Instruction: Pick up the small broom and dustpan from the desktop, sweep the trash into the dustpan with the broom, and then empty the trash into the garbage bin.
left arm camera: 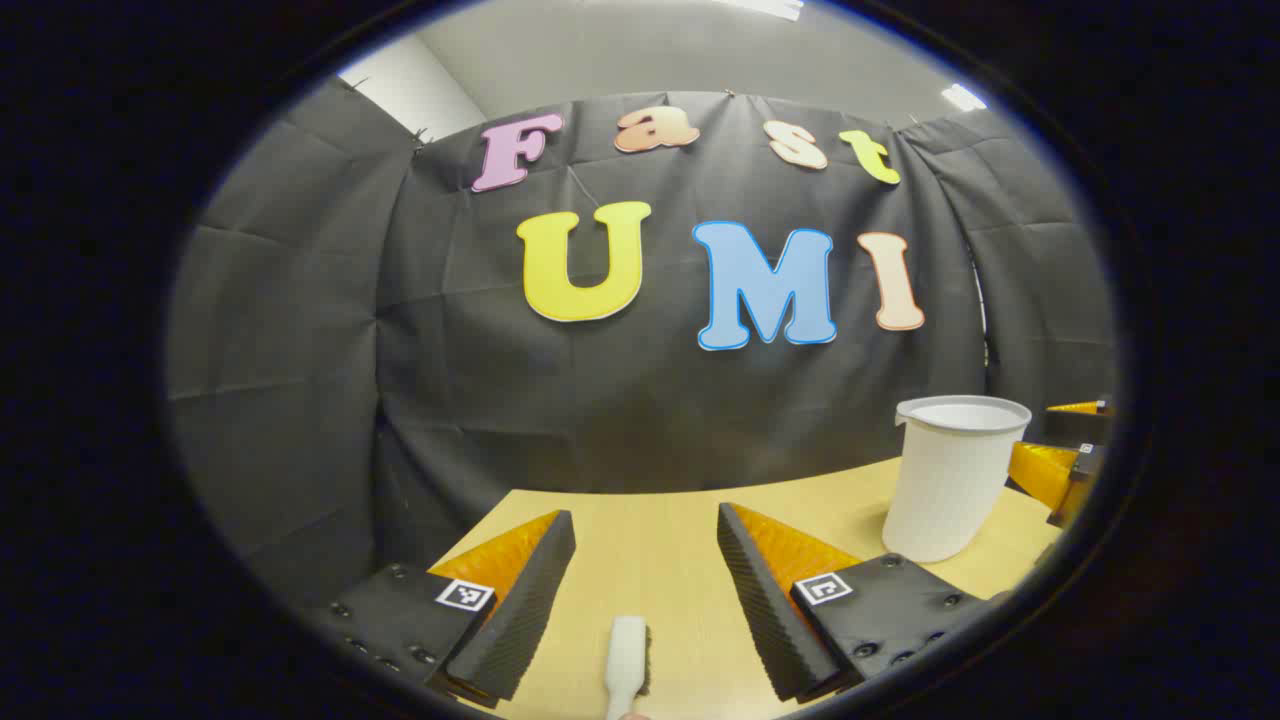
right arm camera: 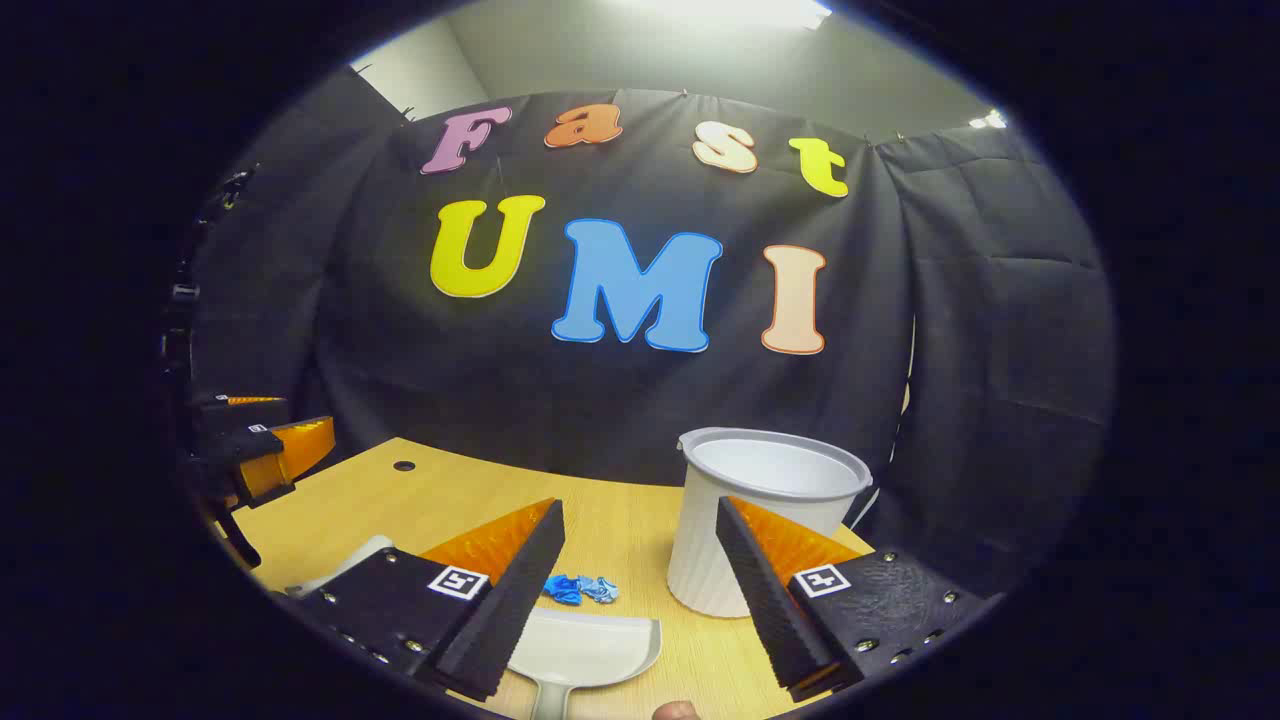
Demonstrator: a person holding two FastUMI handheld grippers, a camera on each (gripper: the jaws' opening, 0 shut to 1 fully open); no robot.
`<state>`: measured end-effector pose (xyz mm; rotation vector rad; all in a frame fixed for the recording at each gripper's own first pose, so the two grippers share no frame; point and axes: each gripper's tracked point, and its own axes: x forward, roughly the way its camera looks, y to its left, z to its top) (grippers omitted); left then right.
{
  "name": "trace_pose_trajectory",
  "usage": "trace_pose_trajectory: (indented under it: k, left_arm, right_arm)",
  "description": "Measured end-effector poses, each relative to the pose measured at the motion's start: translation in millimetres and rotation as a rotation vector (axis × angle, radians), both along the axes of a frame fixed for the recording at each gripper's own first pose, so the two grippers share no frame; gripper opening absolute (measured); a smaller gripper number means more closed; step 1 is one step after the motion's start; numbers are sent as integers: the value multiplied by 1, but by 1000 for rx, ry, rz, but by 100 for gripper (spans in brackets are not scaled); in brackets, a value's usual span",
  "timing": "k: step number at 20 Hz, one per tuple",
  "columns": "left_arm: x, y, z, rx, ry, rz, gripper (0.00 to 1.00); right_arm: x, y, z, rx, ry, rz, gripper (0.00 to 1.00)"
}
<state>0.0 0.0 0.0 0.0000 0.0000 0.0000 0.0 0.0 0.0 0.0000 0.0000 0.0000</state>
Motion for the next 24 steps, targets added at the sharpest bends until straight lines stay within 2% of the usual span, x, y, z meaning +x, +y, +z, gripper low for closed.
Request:
trace_pose_trajectory:
  k: [15, 18, 19, 20, 21, 24]
  left_arm:
    - [5, 12, -27, -12, 88, -28, 96]
    - [8, 16, -50, -37, 154, -23, 96]
    - [11, 19, -62, -43, 188, -25, 91]
    - [12, 22, -75, -46, 232, -19, 96]
    - [14, 26, -89, -49, 279, -15, 94]
    - [18, 35, -116, -51, 367, -12, 96]
  right_arm:
    - [3, 18, -27, 20, 116, 53, 95]
    - [2, 19, -42, 15, 175, 60, 95]
    - [2, 21, -49, 13, 201, 68, 95]
    - [1, 23, -57, 11, 231, 77, 95]
    - [-2, 25, -65, 10, 261, 87, 95]
    - [-3, 31, -85, 8, 336, 99, 95]
